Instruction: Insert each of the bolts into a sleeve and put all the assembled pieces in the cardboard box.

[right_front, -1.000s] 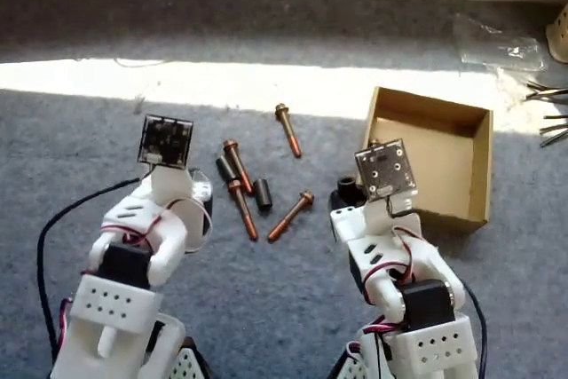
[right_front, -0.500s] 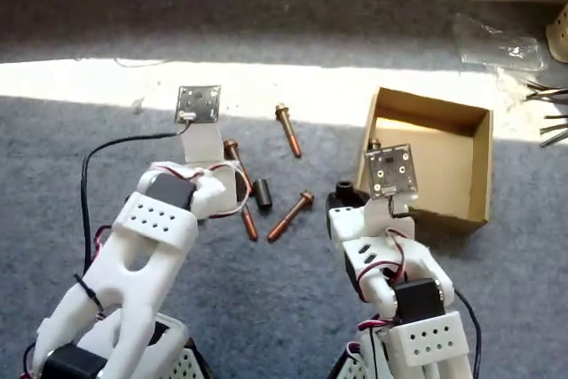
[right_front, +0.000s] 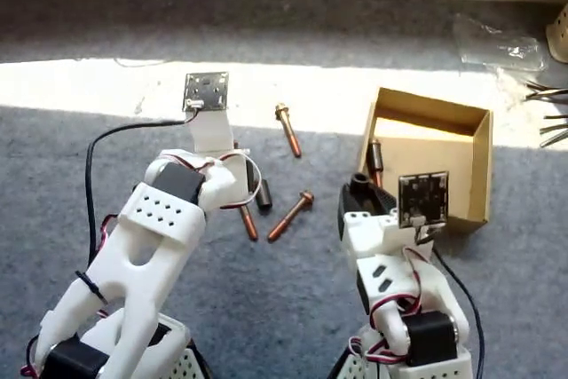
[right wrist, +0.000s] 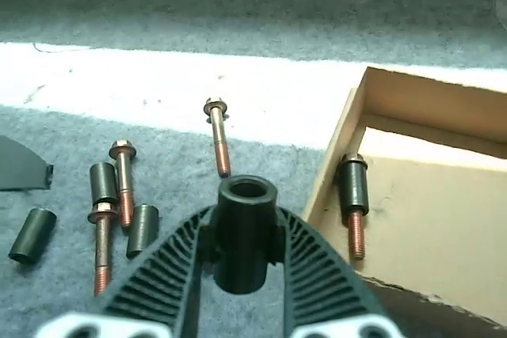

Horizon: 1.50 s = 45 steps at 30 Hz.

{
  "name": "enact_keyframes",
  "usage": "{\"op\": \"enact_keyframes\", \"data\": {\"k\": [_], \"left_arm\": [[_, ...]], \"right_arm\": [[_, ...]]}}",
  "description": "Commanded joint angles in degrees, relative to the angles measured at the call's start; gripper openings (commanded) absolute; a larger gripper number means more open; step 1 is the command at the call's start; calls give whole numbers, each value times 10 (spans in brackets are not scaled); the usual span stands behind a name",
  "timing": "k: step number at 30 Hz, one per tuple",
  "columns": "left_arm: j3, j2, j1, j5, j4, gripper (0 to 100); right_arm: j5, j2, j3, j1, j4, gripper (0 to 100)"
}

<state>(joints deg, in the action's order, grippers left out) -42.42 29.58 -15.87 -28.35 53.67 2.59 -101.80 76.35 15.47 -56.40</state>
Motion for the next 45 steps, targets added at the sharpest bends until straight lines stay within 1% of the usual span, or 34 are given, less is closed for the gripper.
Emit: {"op": "enact_keyframes", "data": {"k": [1,4,7,9,14,24,32,45], "left_arm": [[29,-20,-7,-5,3,5],[30,-80,-12,-18,-16,17],[31,-163,-22,-42,-47,91],[41,-195,-29,-58,-55,111],[51,-186,-33,-69,-55,80],[47,-233,-28,-69,-66,81],[47,-242,1,-69,-75,81],[42,-246,22,-66,-75,81]], "right_arm": [[2,-36,10,-7,-2,5],[2,-23,13,-6,-1,5],[2,-35,18,-6,0,5],[2,-37,19,-6,3,5],[2,-36,19,-6,3,5],[2,-36,19,-6,2,5],[1,-36,19,-5,2,5],[1,-36,19,-5,2,5]]}}
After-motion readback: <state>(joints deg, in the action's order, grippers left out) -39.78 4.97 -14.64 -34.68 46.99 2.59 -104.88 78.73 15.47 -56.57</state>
